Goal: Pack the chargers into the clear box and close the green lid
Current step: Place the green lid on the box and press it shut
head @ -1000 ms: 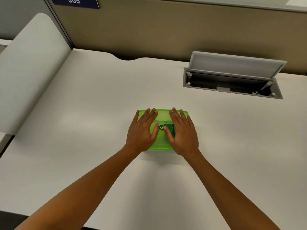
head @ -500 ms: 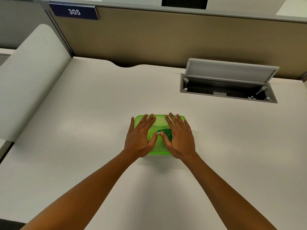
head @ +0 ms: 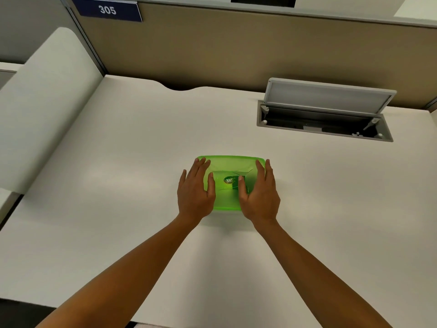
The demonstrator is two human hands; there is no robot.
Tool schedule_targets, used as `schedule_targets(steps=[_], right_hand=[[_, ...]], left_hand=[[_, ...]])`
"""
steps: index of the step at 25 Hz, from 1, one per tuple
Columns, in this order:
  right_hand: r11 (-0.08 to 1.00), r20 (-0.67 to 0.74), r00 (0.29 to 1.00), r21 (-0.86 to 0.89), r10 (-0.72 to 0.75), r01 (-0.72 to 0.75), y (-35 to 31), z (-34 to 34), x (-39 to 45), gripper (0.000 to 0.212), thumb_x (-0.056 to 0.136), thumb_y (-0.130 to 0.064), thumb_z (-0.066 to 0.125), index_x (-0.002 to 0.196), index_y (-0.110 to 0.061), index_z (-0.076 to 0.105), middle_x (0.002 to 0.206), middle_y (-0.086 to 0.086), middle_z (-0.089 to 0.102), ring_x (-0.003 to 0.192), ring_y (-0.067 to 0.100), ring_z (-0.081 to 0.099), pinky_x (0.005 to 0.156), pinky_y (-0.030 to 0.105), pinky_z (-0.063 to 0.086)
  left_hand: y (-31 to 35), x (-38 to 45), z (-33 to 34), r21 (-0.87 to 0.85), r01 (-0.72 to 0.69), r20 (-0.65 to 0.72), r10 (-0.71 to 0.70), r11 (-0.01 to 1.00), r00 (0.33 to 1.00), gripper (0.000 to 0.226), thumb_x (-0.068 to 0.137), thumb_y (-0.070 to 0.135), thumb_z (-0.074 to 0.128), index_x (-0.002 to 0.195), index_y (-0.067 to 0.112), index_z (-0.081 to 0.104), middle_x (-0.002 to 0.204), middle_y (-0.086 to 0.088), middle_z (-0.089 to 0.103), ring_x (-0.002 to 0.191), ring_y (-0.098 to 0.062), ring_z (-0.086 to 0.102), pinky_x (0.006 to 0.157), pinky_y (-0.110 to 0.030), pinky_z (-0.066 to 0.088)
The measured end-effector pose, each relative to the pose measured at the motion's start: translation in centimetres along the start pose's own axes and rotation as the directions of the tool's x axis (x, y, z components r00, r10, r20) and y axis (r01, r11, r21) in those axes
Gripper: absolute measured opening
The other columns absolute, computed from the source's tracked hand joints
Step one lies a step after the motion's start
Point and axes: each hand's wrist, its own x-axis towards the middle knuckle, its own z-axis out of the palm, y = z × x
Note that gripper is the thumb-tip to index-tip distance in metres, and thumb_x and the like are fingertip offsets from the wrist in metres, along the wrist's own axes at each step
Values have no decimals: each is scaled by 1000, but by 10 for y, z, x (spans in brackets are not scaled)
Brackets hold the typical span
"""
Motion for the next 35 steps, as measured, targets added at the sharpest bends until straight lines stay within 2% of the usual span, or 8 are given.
schedule_targets(steps=[4, 8, 10, 18, 24, 27, 31, 35], right_hand=[[1000, 35, 999, 7, 13, -13, -1, -3, -2, 69, 91, -59, 43, 149, -23, 29, 162, 1, 23, 142, 24, 37, 93, 40, 51], [933, 14, 984, 314, 180, -175, 4, -4, -3, 53, 98, -43, 45, 145, -19, 35, 144, 5, 52, 124, 28, 55, 96, 37, 46], [870, -34, 971, 452, 238, -197, 8, -3, -6, 41, 103, -33, 41, 139, -15, 46, 129, 7, 63, 115, 29, 60, 95, 36, 48], [817, -131, 938, 539, 321, -204, 8, 2, -10, 36, 105, -19, 34, 130, -10, 59, 108, 2, 70, 88, 11, 58, 76, 15, 41], [744, -55, 915, 602, 401, -290, 9, 2, -7, 35, 105, -18, 35, 125, -8, 61, 114, 6, 69, 97, 15, 58, 82, 19, 40], [637, 20, 873, 676, 487, -371, 10, 3, -2, 34, 103, -24, 37, 118, -14, 66, 105, -2, 67, 102, 21, 60, 84, 27, 42], [542, 72, 822, 719, 564, -435, 14, 0, 26, 36, 101, -29, 40, 121, -17, 67, 116, 1, 68, 108, 22, 60, 98, 39, 48], [567, 46, 838, 715, 544, -408, 19, -5, 75, 35, 101, -29, 40, 121, -17, 67, 119, 3, 68, 110, 23, 60, 100, 44, 49]], left_hand=[[2, 0, -2, -16, 7, -35, -7, 1000, 999, 38, 99, 25, 48, 135, 16, 55, 145, -1, 53, 133, -20, 51, 106, -43, 43], [3, -8, -1, -354, 332, -40, -369, 874, 928, 38, 101, 30, 48, 137, 17, 47, 133, 1, 57, 116, -17, 58, 89, -30, 45], [0, -9, 2, -458, 418, -12, -476, 784, 880, 32, 103, 32, 46, 127, 15, 56, 111, 3, 64, 107, -21, 61, 83, -28, 43], [-7, -9, 6, -438, 420, -48, -487, 795, 872, 36, 104, 38, 38, 100, 18, 67, 80, 12, 64, 74, -1, 57, 62, -14, 38], [-6, -6, 9, -605, 522, 56, -622, 601, 781, 36, 100, 38, 48, 85, 14, 71, 67, 12, 60, 69, -9, 52, 63, -22, 41], [-3, -2, 12, -714, 550, 125, -693, 434, 710, 32, 98, 39, 55, 98, 15, 76, 87, 7, 71, 86, -13, 62, 79, -28, 51], [11, 26, 22, -749, 538, 141, -701, 386, 699, 25, 97, 35, 57, 105, 21, 76, 103, 5, 74, 100, -14, 66, 87, -30, 53], [29, 69, 39, -746, 540, 147, -695, 390, 704, 26, 98, 32, 57, 110, 16, 74, 109, 2, 73, 103, -16, 65, 92, -33, 53]])
